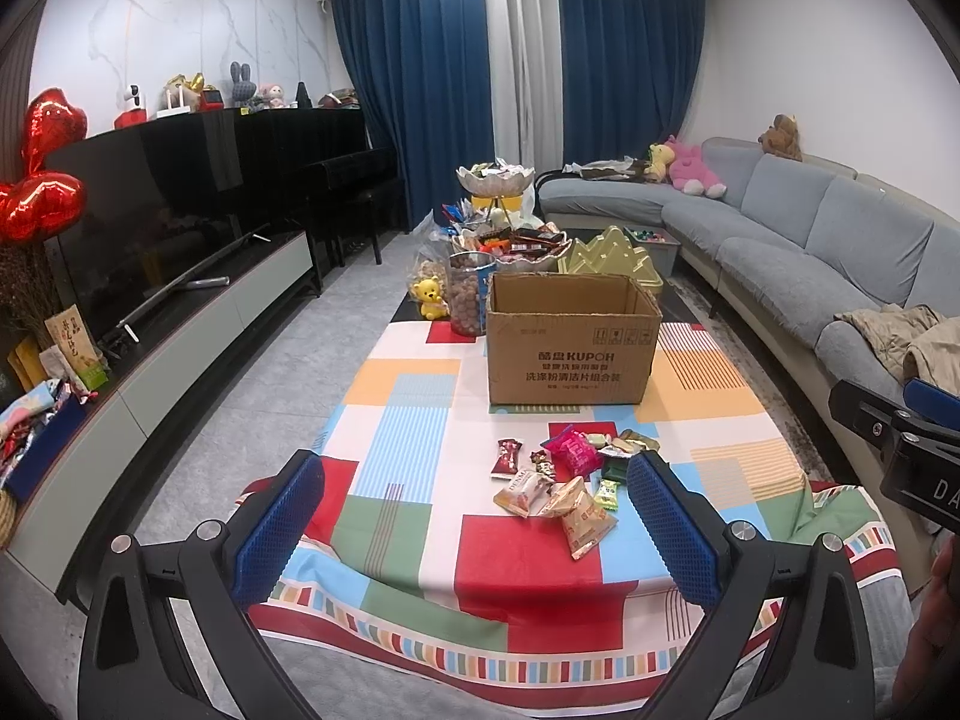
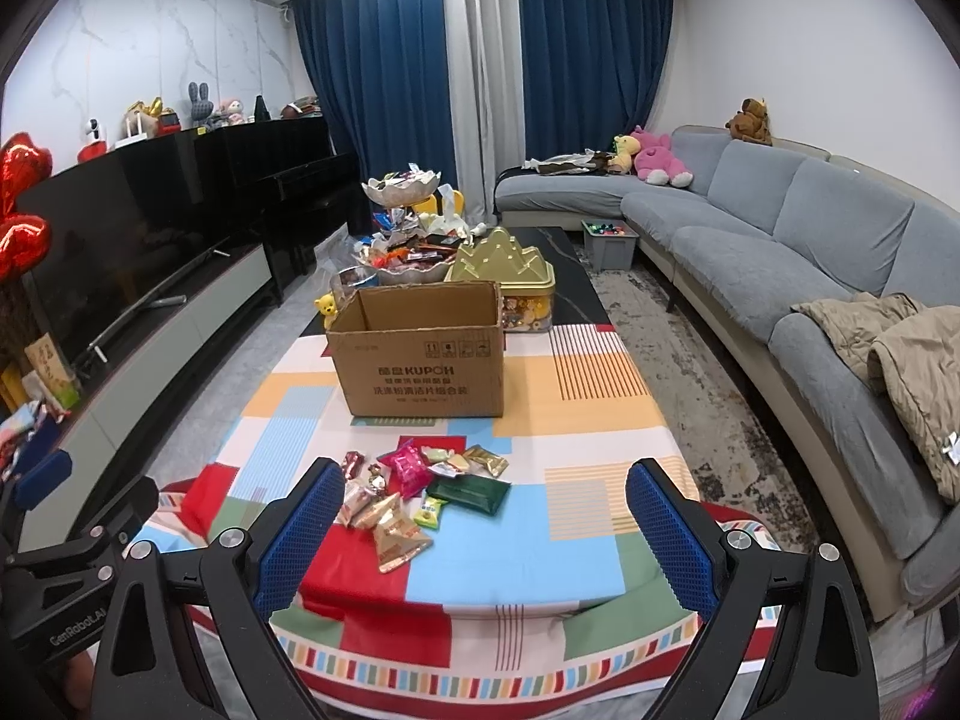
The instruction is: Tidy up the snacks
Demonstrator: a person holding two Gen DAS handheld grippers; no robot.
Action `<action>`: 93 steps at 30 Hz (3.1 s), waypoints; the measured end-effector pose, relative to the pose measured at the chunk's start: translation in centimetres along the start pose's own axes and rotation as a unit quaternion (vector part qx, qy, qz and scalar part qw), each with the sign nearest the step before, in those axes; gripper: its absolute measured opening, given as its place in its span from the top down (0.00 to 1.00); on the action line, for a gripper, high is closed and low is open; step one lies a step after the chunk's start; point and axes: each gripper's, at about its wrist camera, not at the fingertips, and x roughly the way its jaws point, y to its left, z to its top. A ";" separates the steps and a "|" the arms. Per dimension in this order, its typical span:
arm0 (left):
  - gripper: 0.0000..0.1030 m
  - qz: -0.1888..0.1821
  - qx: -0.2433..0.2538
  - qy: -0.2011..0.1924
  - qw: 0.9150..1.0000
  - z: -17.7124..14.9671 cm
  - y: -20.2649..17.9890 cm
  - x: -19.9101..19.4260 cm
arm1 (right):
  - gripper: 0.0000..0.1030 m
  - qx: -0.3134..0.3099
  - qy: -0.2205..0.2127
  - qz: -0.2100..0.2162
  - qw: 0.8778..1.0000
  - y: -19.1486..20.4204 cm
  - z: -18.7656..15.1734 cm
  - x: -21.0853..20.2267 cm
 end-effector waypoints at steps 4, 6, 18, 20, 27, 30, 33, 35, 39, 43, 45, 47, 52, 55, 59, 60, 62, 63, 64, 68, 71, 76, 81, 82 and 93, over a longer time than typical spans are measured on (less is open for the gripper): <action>0.00 0.000 0.000 0.000 1.000 0.0 0.1 0.1 | 0.07 0.000 0.000 0.000 1.000 0.0 0.0 0.0; 0.00 0.000 0.000 0.001 1.000 0.0 0.0 0.1 | 0.07 0.000 0.000 0.000 1.000 0.0 0.0 0.0; 0.00 0.000 -0.001 0.001 1.000 0.0 0.1 0.1 | 0.07 -0.001 0.000 -0.001 1.000 0.1 0.0 0.0; 0.00 -0.001 -0.001 0.002 1.000 0.1 0.1 0.1 | 0.07 -0.001 0.000 -0.001 1.000 0.1 0.0 0.0; 0.00 -0.001 -0.001 0.002 1.000 0.1 0.1 0.1 | 0.07 -0.001 -0.001 -0.001 1.000 0.1 0.0 0.0; 0.00 -0.001 -0.001 0.002 1.000 0.1 0.1 0.1 | 0.07 -0.001 -0.001 -0.001 1.000 0.1 0.0 0.0; 0.00 -0.001 -0.001 0.002 1.000 0.1 0.2 0.1 | 0.07 -0.001 -0.001 -0.001 1.000 0.1 0.0 0.0; 0.00 -0.001 -0.001 0.002 1.000 0.1 0.2 0.1 | 0.07 -0.001 -0.001 -0.001 1.000 0.1 0.0 0.0; 0.00 -0.001 -0.001 0.002 1.000 0.1 0.2 0.1 | 0.07 -0.001 -0.001 -0.001 1.000 0.1 0.0 0.0; 0.00 -0.001 -0.002 0.002 1.000 0.1 0.2 0.1 | 0.07 -0.001 -0.001 -0.001 1.000 0.1 0.0 0.0; 0.00 -0.001 -0.002 0.002 1.000 0.1 0.2 0.1 | 0.07 -0.002 -0.001 -0.001 1.000 0.1 0.0 0.0; 0.00 -0.001 -0.001 0.002 1.000 0.1 0.2 0.1 | 0.07 -0.001 -0.001 -0.001 1.000 0.1 0.0 0.0; 0.00 -0.002 -0.002 0.002 1.000 0.1 0.2 0.1 | 0.07 -0.002 -0.001 -0.001 1.000 0.1 -0.1 0.0; 0.00 -0.002 -0.001 0.003 1.000 0.1 0.2 0.1 | 0.07 -0.001 -0.001 -0.002 1.000 0.1 -0.1 0.0; 0.00 -0.004 0.001 0.007 1.000 0.3 -0.3 -0.1 | 0.07 -0.001 0.002 -0.002 1.000 0.0 0.0 0.1; 0.00 -0.004 0.002 0.008 1.000 0.3 -0.3 -0.1 | 0.07 0.000 0.004 -0.002 1.000 -0.1 0.1 0.2; 0.00 -0.005 0.003 0.012 1.000 0.3 -0.5 0.0 | 0.07 0.000 0.007 -0.002 1.000 -0.2 0.2 0.3; 0.00 -0.006 0.004 0.014 1.000 0.3 -0.6 0.1 | 0.07 0.000 0.009 -0.001 1.000 -0.2 0.2 0.4; 0.00 -0.006 0.004 0.016 1.000 0.3 -0.6 0.2 | 0.07 0.000 0.011 -0.001 1.000 -0.2 0.3 0.6; 0.00 -0.007 0.006 0.026 1.000 0.3 -0.5 1.0 | 0.07 0.001 0.022 -0.001 1.000 -0.5 0.2 1.7; 0.00 -0.007 0.010 0.034 0.999 0.2 -0.7 1.6 | 0.07 0.002 0.029 -0.002 1.000 -0.6 0.1 2.3; 0.00 -0.011 0.016 0.046 0.999 0.2 -1.1 2.6 | 0.07 0.003 0.039 -0.004 0.999 -0.9 -0.1 3.2; 0.00 -0.017 0.021 0.062 0.998 0.2 -1.5 4.2 | 0.07 -0.005 0.040 -0.006 0.999 -0.8 0.0 4.2; 0.00 -0.018 0.023 0.068 0.997 0.2 -1.7 4.7 | 0.07 -0.006 0.041 -0.007 0.999 -0.9 -0.1 4.4; 0.00 -0.043 0.055 0.113 0.991 -0.2 -3.7 8.9 | 0.07 -0.014 0.075 -0.012 0.997 -1.5 0.1 8.5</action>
